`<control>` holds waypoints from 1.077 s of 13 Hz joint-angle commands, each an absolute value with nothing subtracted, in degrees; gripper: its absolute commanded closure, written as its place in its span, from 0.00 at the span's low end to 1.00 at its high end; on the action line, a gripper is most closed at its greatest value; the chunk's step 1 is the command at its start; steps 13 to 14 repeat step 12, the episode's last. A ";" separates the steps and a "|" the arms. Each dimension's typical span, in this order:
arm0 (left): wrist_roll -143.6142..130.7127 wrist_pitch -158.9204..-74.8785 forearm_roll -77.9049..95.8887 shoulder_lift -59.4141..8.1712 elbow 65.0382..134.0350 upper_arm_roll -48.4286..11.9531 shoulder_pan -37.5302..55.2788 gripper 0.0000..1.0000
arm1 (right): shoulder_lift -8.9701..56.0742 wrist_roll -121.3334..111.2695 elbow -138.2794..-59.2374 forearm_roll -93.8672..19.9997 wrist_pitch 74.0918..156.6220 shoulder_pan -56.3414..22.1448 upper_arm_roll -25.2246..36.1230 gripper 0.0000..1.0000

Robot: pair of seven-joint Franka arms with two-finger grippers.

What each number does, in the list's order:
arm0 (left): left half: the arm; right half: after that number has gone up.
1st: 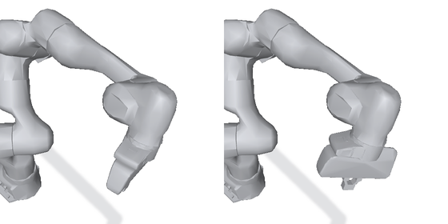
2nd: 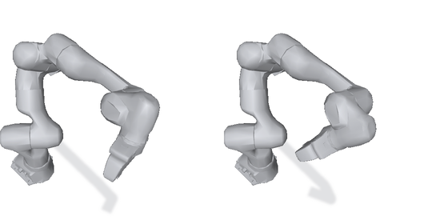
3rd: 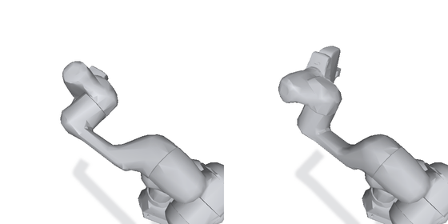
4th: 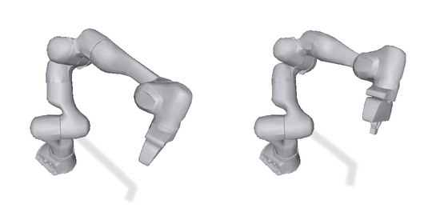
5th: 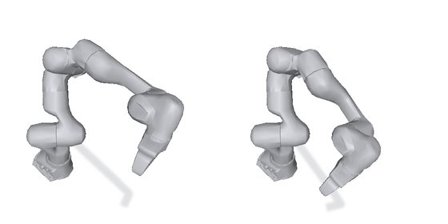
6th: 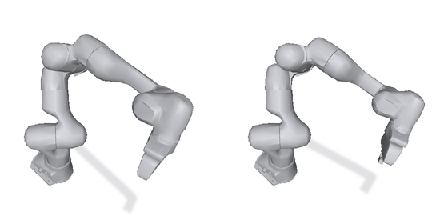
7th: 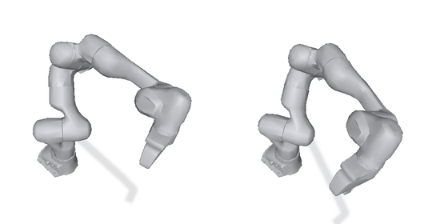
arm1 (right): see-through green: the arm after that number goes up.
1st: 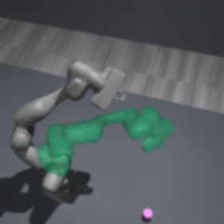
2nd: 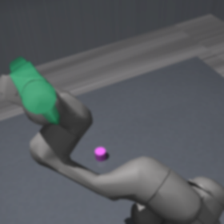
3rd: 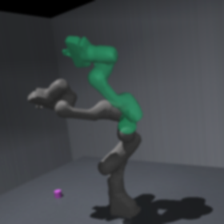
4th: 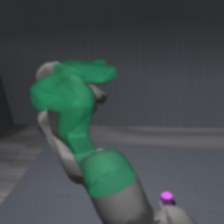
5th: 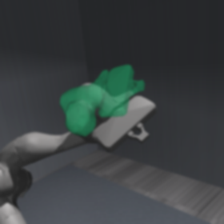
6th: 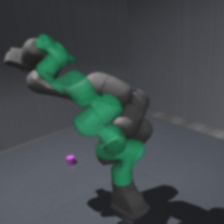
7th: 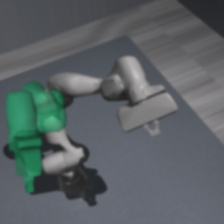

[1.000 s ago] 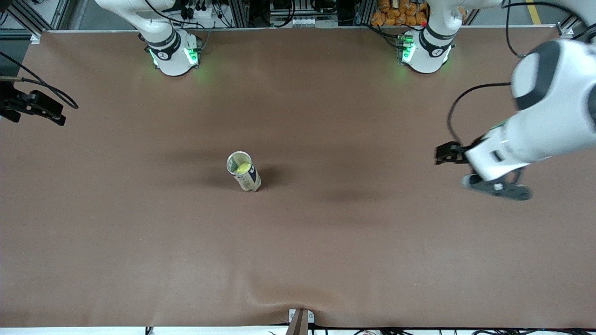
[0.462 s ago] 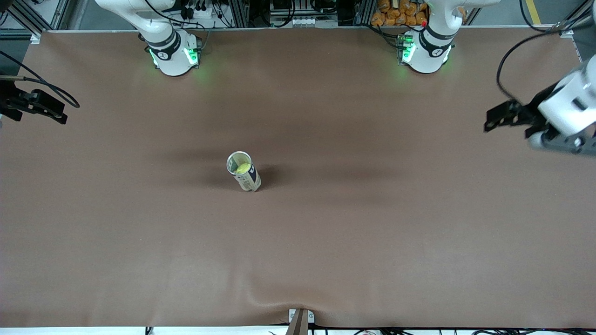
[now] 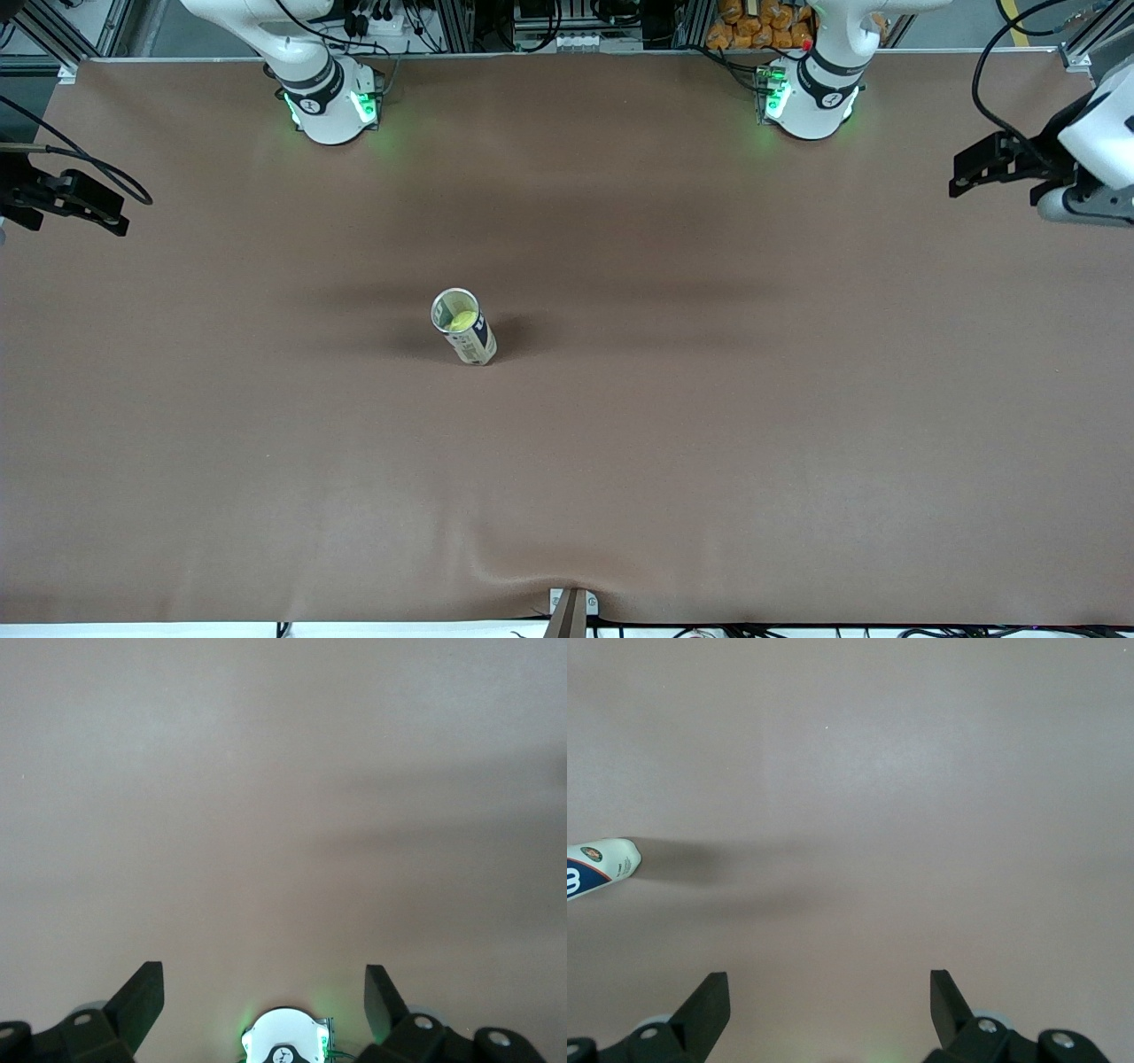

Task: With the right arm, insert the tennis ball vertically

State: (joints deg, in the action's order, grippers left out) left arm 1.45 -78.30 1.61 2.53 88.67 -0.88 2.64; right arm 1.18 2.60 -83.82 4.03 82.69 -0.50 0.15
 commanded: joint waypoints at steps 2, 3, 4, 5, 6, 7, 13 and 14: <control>0.79 -78.05 0.88 5.62 91.23 -0.53 0.27 0.00 | -0.09 2.20 -84.29 3.34 82.62 0.00 -0.18 0.00; 0.88 -78.05 0.97 5.54 91.23 -0.70 -0.52 0.00 | -0.09 2.28 -84.29 3.60 82.53 -0.17 -0.26 0.00; 1.49 -78.13 0.97 5.36 90.97 -0.62 -0.70 0.00 | -0.09 2.29 -84.29 3.69 82.62 -0.18 -0.35 0.00; 1.84 -78.13 1.05 5.19 90.62 -0.53 -0.88 0.00 | -0.09 2.29 -84.29 3.78 82.97 -0.18 -0.35 0.00; 1.76 -78.13 1.23 4.92 90.18 -0.53 -0.88 0.00 | 0.09 2.20 -84.29 4.04 83.40 0.00 -0.35 0.00; 1.41 -78.13 1.14 4.49 89.39 -0.44 -0.88 0.00 | 0.09 2.20 -84.29 4.22 83.50 0.17 -0.35 0.00; 1.32 -78.05 0.97 3.34 87.28 -0.44 -0.97 0.00 | 0.18 2.20 -84.29 3.78 84.64 0.09 -0.35 0.00; 1.32 -78.05 0.97 3.34 87.28 -0.44 -0.97 0.00 | 0.18 2.20 -84.29 3.78 84.64 0.09 -0.35 0.00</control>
